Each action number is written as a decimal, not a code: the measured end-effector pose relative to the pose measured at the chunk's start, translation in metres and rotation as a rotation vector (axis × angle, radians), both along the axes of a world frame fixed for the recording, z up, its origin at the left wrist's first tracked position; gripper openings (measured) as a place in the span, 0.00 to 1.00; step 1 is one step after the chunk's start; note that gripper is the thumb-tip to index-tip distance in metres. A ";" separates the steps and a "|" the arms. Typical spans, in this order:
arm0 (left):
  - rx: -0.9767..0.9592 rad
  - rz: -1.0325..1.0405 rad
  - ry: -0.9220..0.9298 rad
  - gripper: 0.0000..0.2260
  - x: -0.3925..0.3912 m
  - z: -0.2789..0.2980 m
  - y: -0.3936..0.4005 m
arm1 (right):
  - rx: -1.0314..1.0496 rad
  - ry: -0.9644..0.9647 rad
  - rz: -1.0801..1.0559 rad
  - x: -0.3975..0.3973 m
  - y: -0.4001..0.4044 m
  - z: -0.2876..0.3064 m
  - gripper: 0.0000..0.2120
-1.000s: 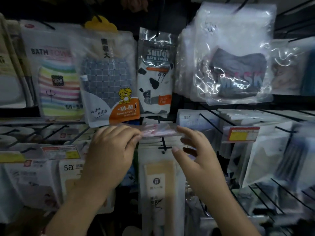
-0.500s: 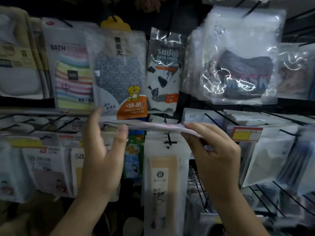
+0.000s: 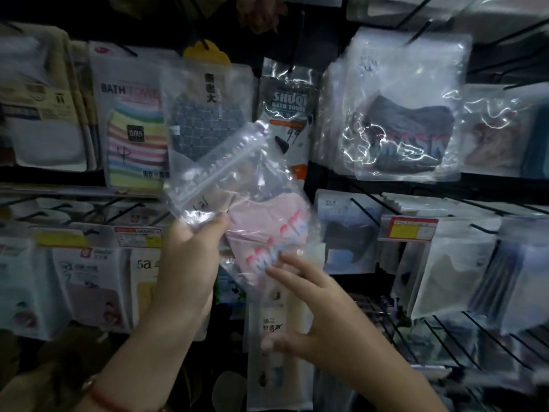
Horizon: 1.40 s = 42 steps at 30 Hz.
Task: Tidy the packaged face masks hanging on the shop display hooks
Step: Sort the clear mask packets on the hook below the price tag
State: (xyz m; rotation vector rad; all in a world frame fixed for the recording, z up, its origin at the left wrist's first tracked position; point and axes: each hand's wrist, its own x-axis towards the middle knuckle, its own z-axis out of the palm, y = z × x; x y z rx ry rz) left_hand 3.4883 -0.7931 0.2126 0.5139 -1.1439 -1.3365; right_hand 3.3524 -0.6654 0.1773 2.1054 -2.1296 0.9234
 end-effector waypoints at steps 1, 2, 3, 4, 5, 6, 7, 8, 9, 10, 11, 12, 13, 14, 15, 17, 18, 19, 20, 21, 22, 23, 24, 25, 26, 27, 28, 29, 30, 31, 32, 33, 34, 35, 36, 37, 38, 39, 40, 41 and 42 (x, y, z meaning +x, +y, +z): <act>-0.017 0.020 -0.025 0.04 -0.001 0.001 0.001 | -0.009 0.003 -0.013 0.000 0.005 0.003 0.40; -0.036 0.036 -0.055 0.02 -0.002 0.002 0.002 | -0.070 -0.008 -0.037 0.002 0.010 0.008 0.38; -0.059 0.044 -0.078 0.01 -0.003 0.004 0.005 | -0.161 -0.024 -0.068 0.002 0.014 0.011 0.35; -0.079 0.047 -0.098 0.05 -0.004 0.006 0.009 | -0.257 -0.038 -0.102 0.002 0.017 0.016 0.32; -0.098 0.025 -0.116 0.09 -0.005 0.008 0.014 | -0.348 -0.042 -0.140 -0.001 0.019 0.021 0.31; -0.115 -0.018 -0.137 0.13 -0.006 0.008 0.019 | -0.422 -0.024 -0.180 -0.005 0.020 0.027 0.30; -0.127 -0.065 -0.171 0.15 -0.008 0.009 0.023 | -0.476 0.012 -0.211 -0.009 0.020 0.034 0.31; -0.141 -0.115 -0.199 0.16 -0.009 0.009 0.027 | -0.498 0.044 -0.222 -0.013 0.021 0.042 0.33; -0.165 -0.164 -0.220 0.15 -0.010 0.009 0.029 | -0.489 0.055 -0.211 -0.017 0.022 0.050 0.33; -0.194 -0.206 -0.238 0.13 -0.011 0.009 0.031 | -0.457 0.042 -0.182 -0.020 0.024 0.058 0.33; -0.219 -0.232 -0.260 0.13 -0.012 0.010 0.032 | -0.423 0.016 -0.152 -0.024 0.026 0.065 0.32; -0.235 -0.248 -0.277 0.13 -0.012 0.011 0.033 | -0.402 0.000 -0.134 -0.028 0.029 0.072 0.31; -0.246 -0.261 -0.287 0.13 -0.012 0.011 0.033 | -0.393 -0.001 -0.137 -0.032 0.031 0.079 0.31; -0.250 -0.273 -0.297 0.13 -0.012 0.012 0.033 | -0.388 0.000 -0.146 -0.035 0.032 0.086 0.31; -0.260 -0.283 -0.311 0.13 -0.013 0.014 0.033 | -0.385 -0.006 -0.157 -0.039 0.032 0.093 0.31; -0.283 -0.295 -0.356 0.14 -0.014 0.018 0.033 | -0.368 -0.024 -0.169 -0.047 0.032 0.107 0.26; -0.291 -0.313 -0.377 0.14 -0.015 0.021 0.032 | -0.355 -0.034 -0.159 -0.050 0.032 0.112 0.20; -0.296 -0.348 -0.391 0.13 -0.015 0.026 0.031 | -0.347 -0.054 -0.138 -0.054 0.032 0.116 0.14; -0.310 -0.393 -0.398 0.12 -0.014 0.033 0.030 | -0.345 -0.075 -0.113 -0.056 0.033 0.120 0.11; -0.344 -0.429 -0.407 0.11 -0.013 0.041 0.028 | -0.347 -0.088 -0.093 -0.059 0.034 0.123 0.10; -0.383 -0.446 -0.418 0.12 -0.012 0.052 0.024 | -0.350 -0.090 -0.082 -0.063 0.035 0.125 0.10; -0.420 -0.439 -0.431 0.14 -0.010 0.063 0.020 | -0.357 -0.085 -0.078 -0.066 0.035 0.127 0.10; -0.453 -0.416 -0.460 0.15 -0.009 0.076 0.016 | -0.364 -0.077 -0.080 -0.068 0.036 0.129 0.10; -0.501 -0.393 -0.521 0.15 -0.009 0.090 0.013 | -0.371 -0.067 -0.087 -0.071 0.037 0.131 0.11; -0.569 -0.380 -0.615 0.13 -0.010 0.102 0.010 | -0.375 -0.058 -0.098 -0.074 0.038 0.134 0.11; -0.653 -0.376 -0.728 0.11 -0.012 0.114 0.009 | -0.374 -0.049 -0.108 -0.076 0.039 0.136 0.12; -0.736 -0.375 -0.840 0.10 -0.015 0.125 0.010 | -0.370 -0.040 -0.112 -0.078 0.040 0.139 0.12; -0.816 -0.375 -0.940 0.09 -0.019 0.135 0.011 | -0.365 -0.025 -0.114 -0.080 0.041 0.143 0.13; -0.886 -0.375 -1.022 0.08 -0.023 0.144 0.012 | -0.358 -0.004 -0.116 -0.082 0.042 0.146 0.13; -0.944 -0.370 -1.081 0.07 -0.028 0.151 0.014 | -0.349 0.022 -0.118 -0.084 0.044 0.150 0.14; -0.987 -0.360 -1.118 0.07 -0.033 0.157 0.016 | -0.339 0.049 -0.120 -0.087 0.046 0.155 0.14; -1.017 -0.352 -1.137 0.06 -0.038 0.162 0.018 | -0.329 0.081 -0.124 -0.090 0.049 0.159 0.14; -1.037 -0.345 -1.138 0.05 -0.043 0.165 0.019 | -0.320 0.117 -0.130 -0.094 0.052 0.163 0.15; -1.050 -0.334 -1.123 0.04 -0.049 0.168 0.020 | -0.311 0.153 -0.139 -0.098 0.055 0.166 0.16; -1.055 -0.322 -1.099 0.02 -0.054 0.169 0.021 | -0.296 0.178 -0.147 -0.103 0.059 0.170 0.17; -1.051 -0.313 -1.070 0.02 -0.058 0.171 0.022 | -0.275 0.191 -0.156 -0.109 0.063 0.172 0.18; -1.042 -0.306 -1.042 0.03 -0.063 0.172 0.024 | -0.256 0.197 -0.165 -0.113 0.067 0.175 0.19; -1.033 -0.304 -1.019 0.04 -0.067 0.174 0.025 | -0.241 0.203 -0.175 -0.118 0.072 0.176 0.20; -1.025 -0.310 -1.006 0.05 -0.072 0.176 0.026 | -0.233 0.215 -0.185 -0.123 0.077 0.178 0.22; -1.017 -0.331 -1.002 0.06 -0.076 0.178 0.028 | -0.230 0.235 -0.198 -0.128 0.082 0.180 0.23; -1.003 -0.362 -0.999 0.07 -0.081 0.180 0.029 | -0.234 0.262 -0.218 -0.134 0.086 0.182 0.24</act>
